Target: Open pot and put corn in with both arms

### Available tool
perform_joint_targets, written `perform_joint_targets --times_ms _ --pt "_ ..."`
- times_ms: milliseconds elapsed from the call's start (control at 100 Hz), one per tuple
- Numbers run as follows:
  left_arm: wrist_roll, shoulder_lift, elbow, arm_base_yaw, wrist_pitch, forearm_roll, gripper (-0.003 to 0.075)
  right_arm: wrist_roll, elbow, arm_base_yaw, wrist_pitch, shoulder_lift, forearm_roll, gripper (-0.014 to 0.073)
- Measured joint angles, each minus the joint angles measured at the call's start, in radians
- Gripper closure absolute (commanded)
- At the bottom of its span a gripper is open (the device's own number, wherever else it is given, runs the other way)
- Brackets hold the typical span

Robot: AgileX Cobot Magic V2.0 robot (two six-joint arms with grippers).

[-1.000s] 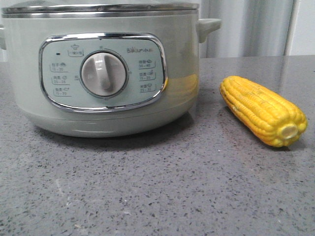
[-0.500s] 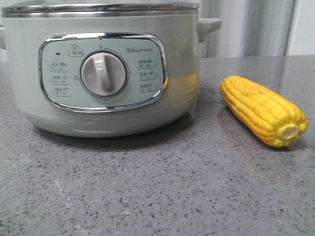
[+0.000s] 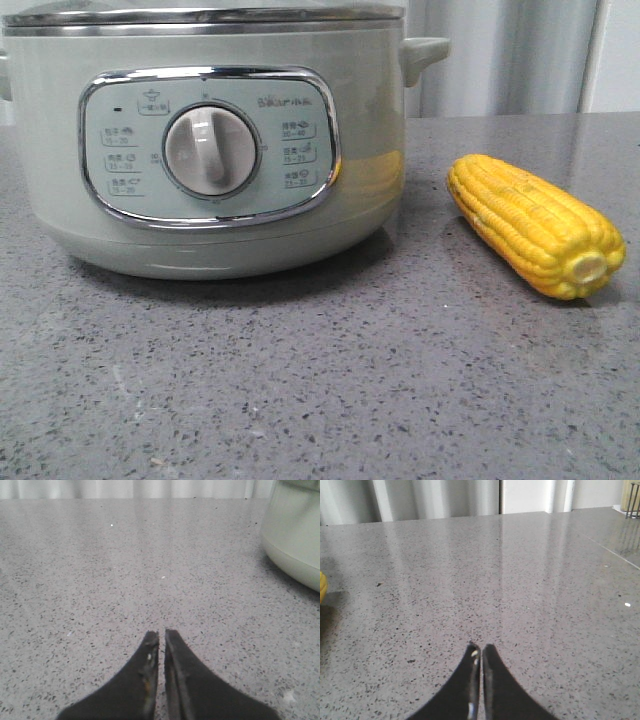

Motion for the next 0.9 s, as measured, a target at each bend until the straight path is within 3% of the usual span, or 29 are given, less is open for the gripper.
perform_joint_targets --times_ms 420,710,900 --pt "0.000 0.000 0.000 0.000 -0.082 -0.011 0.0741 0.000 0.000 0.000 -0.173 0.000 0.061 0.0667" --pt "0.000 0.000 0.000 0.000 -0.439 -0.012 0.0741 0.000 0.000 0.000 -0.235 0.000 0.066 0.0667" --pt "0.000 0.000 -0.033 0.000 -0.464 -0.015 0.0741 0.000 -0.036 0.000 -0.194 0.000 0.022 0.0667"
